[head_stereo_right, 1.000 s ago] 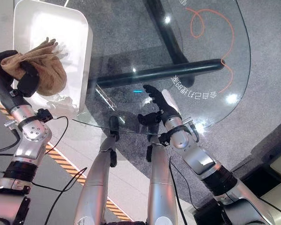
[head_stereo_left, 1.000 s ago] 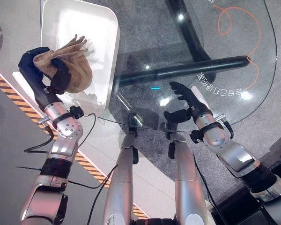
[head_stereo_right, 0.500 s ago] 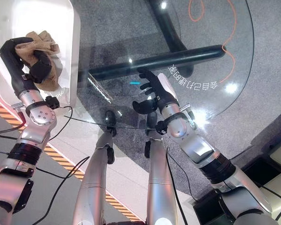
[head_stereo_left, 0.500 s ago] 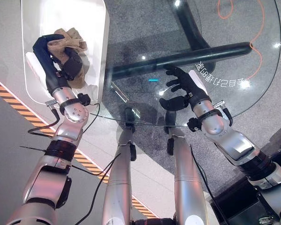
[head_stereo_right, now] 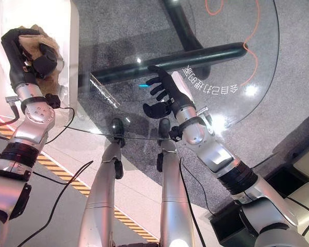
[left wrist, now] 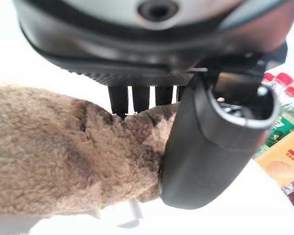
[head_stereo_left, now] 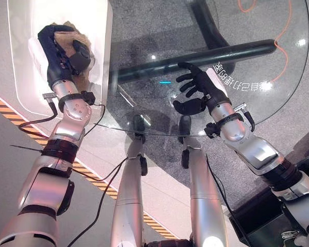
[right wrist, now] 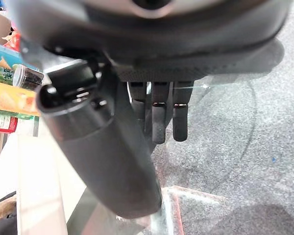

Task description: Wipe the table with a cloth and put it in the basket.

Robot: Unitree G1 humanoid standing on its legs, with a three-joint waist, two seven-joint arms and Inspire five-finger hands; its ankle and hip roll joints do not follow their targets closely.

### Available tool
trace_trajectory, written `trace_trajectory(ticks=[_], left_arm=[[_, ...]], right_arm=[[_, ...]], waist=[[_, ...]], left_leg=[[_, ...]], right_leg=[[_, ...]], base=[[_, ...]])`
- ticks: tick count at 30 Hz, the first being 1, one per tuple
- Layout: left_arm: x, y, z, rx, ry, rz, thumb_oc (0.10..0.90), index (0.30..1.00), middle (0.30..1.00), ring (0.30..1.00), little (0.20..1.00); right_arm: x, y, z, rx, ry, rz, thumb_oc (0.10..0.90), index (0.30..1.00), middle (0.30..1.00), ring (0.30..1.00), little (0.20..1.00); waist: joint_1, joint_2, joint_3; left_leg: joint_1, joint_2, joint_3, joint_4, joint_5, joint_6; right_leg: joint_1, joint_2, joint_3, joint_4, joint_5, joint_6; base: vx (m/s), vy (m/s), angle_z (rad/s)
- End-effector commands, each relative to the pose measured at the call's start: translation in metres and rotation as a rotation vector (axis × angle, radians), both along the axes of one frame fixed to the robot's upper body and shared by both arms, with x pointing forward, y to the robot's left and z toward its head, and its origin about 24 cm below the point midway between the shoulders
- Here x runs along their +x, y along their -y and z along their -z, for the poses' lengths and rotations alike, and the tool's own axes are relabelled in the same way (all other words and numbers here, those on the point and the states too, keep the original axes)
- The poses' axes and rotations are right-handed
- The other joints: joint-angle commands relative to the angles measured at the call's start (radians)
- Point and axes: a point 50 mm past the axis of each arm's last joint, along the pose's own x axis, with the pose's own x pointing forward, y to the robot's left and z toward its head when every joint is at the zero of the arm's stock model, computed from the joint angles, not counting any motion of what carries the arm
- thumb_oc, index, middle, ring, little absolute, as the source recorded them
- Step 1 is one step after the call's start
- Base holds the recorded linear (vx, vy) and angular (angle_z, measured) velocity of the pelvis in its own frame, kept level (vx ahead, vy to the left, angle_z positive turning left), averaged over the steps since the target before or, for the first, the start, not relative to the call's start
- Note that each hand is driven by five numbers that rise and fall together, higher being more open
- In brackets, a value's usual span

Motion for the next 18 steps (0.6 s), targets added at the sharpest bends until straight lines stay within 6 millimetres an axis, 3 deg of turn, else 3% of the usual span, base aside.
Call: trace_trajectory(ticks=[1, 2, 3, 4, 5, 18], left_arm=[[0.0029, -0.0189, 0.0167, -0.026, -0.129, -0.051, 0.171, 0.361, 0.361, 0.361, 0.271], [0.0031, -0.0194, 0.0174, -0.029, -0.134, -0.053, 0.314, 0.484, 0.484, 0.484, 0.414], [0.0031, -0.02, 0.0172, -0.03, -0.136, -0.056, 0.525, 0.665, 0.665, 0.665, 0.625], [0.0031, -0.02, 0.0172, -0.03, -0.136, -0.056, 0.525, 0.665, 0.665, 0.665, 0.625], [0.0031, -0.0211, 0.0176, -0.043, -0.136, -0.06, 0.8, 0.9, 0.9, 0.9, 0.9], [0.0002, -0.0238, 0.0219, -0.046, -0.134, -0.076, 0.8, 0.9, 0.9, 0.9, 0.9]], right_arm=[[-0.005, -0.0032, 0.0175, 0.019, -0.06, -0.026, 0.8, 0.9, 0.9, 0.9, 0.9], [-0.0053, -0.0036, 0.0179, 0.02, -0.06, -0.026, 0.8, 0.9, 0.9, 0.9, 0.9], [-0.0055, -0.0037, 0.018, 0.022, -0.06, -0.027, 0.8, 0.9, 0.9, 0.9, 0.9], [-0.0055, -0.0037, 0.018, 0.022, -0.06, -0.027, 0.8, 0.9, 0.9, 0.9, 0.9], [-0.0058, -0.0043, 0.0182, 0.024, -0.059, -0.026, 0.8, 0.9, 0.9, 0.9, 0.9], [-0.0091, -0.0065, 0.0215, 0.038, -0.05, -0.035, 0.8, 0.9, 0.9, 0.9, 0.9]], waist=[[-0.007, -0.03, -0.02], [-0.008, -0.031, -0.02], [-0.008, -0.031, -0.02], [-0.008, -0.031, -0.02], [-0.008, -0.031, -0.02], [-0.004, -0.028, -0.02]], left_leg=[[-0.04, -0.053, 0.082, 0.101, -0.09, 0.012], [-0.039, -0.053, 0.081, 0.1, -0.09, 0.012], [-0.037, -0.053, 0.081, 0.1, -0.09, 0.012], [-0.037, -0.053, 0.081, 0.1, -0.09, 0.012], [-0.034, -0.053, 0.08, 0.099, -0.091, 0.012], [0.015, -0.053, 0.076, 0.085, -0.096, 0.014]], right_leg=[[-0.001, 0.072, -0.019, -0.153, 0.105, 0.027], [0.0, 0.072, -0.02, -0.154, 0.105, 0.028], [0.001, 0.072, -0.02, -0.153, 0.105, 0.028], [0.002, 0.072, -0.02, -0.153, 0.105, 0.028], [0.004, 0.071, -0.022, -0.153, 0.104, 0.028], [0.045, 0.068, -0.027, -0.165, 0.102, 0.03]], base=[[0.0, 0.0, 0.0], [0.0, 0.0, 0.0], [0.0, 0.0, 0.0], [0.0, 0.0, 0.0], [0.0, 0.0, 0.0], [-0.01, -0.024, 0.01]])
